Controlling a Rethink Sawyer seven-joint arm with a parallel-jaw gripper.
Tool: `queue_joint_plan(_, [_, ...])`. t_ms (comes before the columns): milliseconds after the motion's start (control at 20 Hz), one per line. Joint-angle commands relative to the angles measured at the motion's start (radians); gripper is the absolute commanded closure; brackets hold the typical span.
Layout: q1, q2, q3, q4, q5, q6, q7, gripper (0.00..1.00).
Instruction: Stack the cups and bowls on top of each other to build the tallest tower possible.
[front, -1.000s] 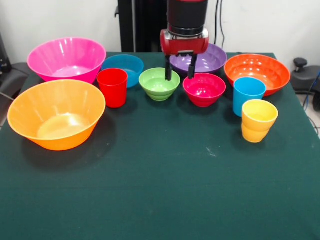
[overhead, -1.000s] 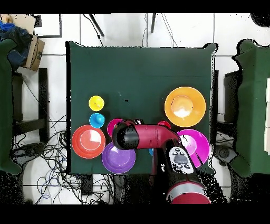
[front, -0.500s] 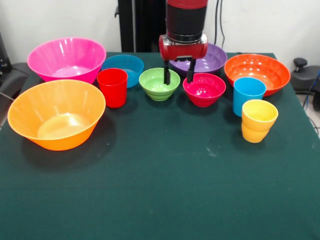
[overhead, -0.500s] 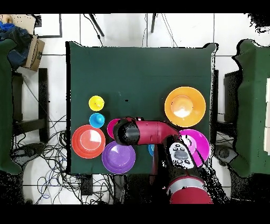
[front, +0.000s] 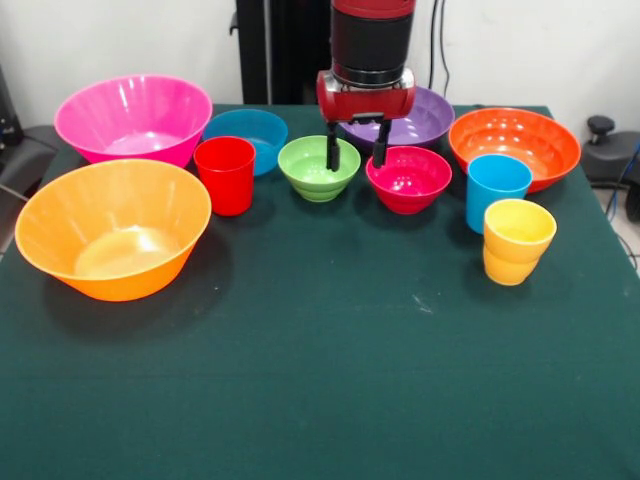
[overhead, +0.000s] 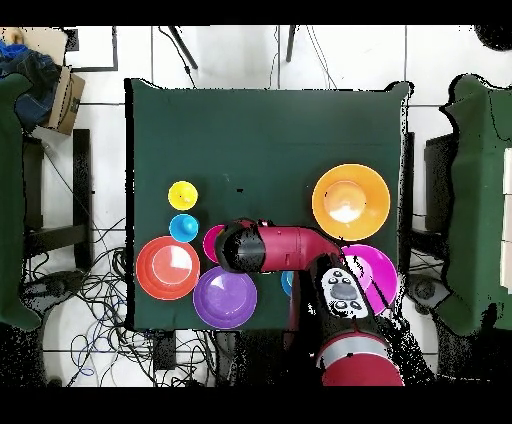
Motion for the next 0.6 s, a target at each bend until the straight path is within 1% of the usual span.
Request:
queue_joint_plan(50, [0.015,0.027,0.096,-0.056,0.001,0.072,0.051,0.0])
queue_joint_plan(300, [0.019,0.022,0.096,-0.062,0.011,0.096,0.053,0.0])
queue_joint_plan(600, [0.018,0.026,0.094,-0.059,0.012,0.089,0.058,0.0])
